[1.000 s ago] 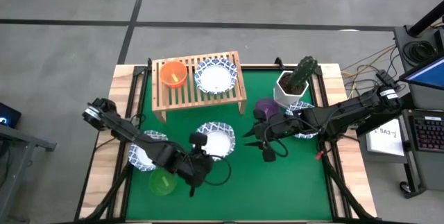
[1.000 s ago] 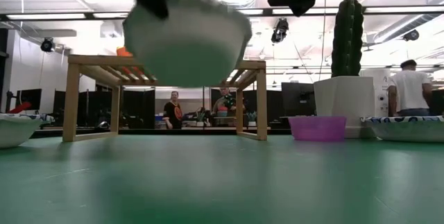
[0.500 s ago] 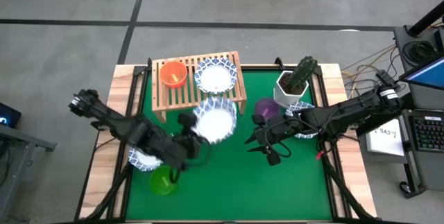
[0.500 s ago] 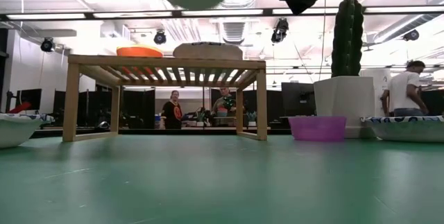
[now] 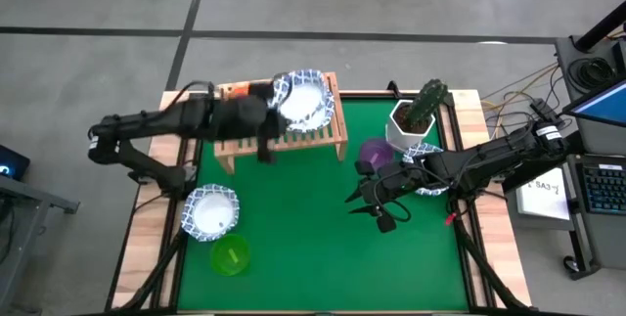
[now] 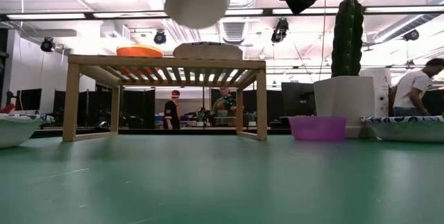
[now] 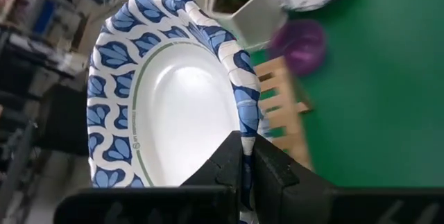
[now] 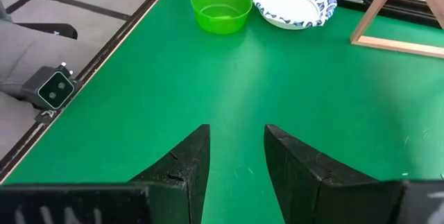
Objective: Place and stack bowls onto a shelf
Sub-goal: Stack the middle white blue bowl on top of the white blue bowl on the shelf
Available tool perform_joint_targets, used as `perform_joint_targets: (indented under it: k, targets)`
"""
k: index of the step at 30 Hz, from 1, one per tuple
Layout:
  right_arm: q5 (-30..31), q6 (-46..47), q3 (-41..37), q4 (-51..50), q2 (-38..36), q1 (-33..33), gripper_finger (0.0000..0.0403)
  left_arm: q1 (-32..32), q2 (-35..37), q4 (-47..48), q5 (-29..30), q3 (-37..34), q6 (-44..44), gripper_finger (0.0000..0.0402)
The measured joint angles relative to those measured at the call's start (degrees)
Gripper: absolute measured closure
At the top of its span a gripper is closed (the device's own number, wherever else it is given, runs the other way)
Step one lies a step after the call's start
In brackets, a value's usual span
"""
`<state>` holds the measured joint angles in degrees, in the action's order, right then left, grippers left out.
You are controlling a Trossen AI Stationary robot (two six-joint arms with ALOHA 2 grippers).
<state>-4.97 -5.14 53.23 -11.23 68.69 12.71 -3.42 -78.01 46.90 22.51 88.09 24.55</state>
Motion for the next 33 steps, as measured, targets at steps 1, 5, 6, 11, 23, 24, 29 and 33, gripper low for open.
perform_joint_targets:
  k: [1,5,6,11,23,24,29,33]
  targets:
    - [0.01,0.05,0.00,-0.18,0.00,0.00,0.0277,-2.32,-0.47,-0.53,-1.72,0.00,0.16,0.0401]
    - [0.02,0.06,0.00,-0.86,0.00,0.00,0.0277,-8.81,-2.63,-0.99,-7.84,-0.02,0.29,0.0401]
    - [0.02,0.06,0.00,-0.84,0.00,0.00,0.0277,-9.73,-3.24,-0.99,-8.25,-0.02,0.29,0.0401]
    - [0.02,-0.01,0.00,-1.00,0.00,0.00,0.0277,-11.74,-6.06,-1.01,-8.26,-0.07,0.43,0.0401]
    - [0.04,0.06,0.00,-0.97,0.00,0.00,0.0277,-11.85,-8.78,-1.18,-4.97,-0.07,1.44,0.0364]
    - [0.04,0.14,0.00,-0.97,0.00,0.00,0.0277,-11.84,-8.84,-1.17,-4.95,-0.07,1.54,0.0359]
    - [0.04,0.65,0.00,-0.96,0.00,0.00,0.0277,-11.78,-8.94,-1.15,-4.96,-0.06,1.29,0.0323]
    - [0.04,0.65,0.00,-0.95,0.00,0.00,0.0277,-11.53,-8.94,-0.64,-4.97,0.70,0.19,0.0289]
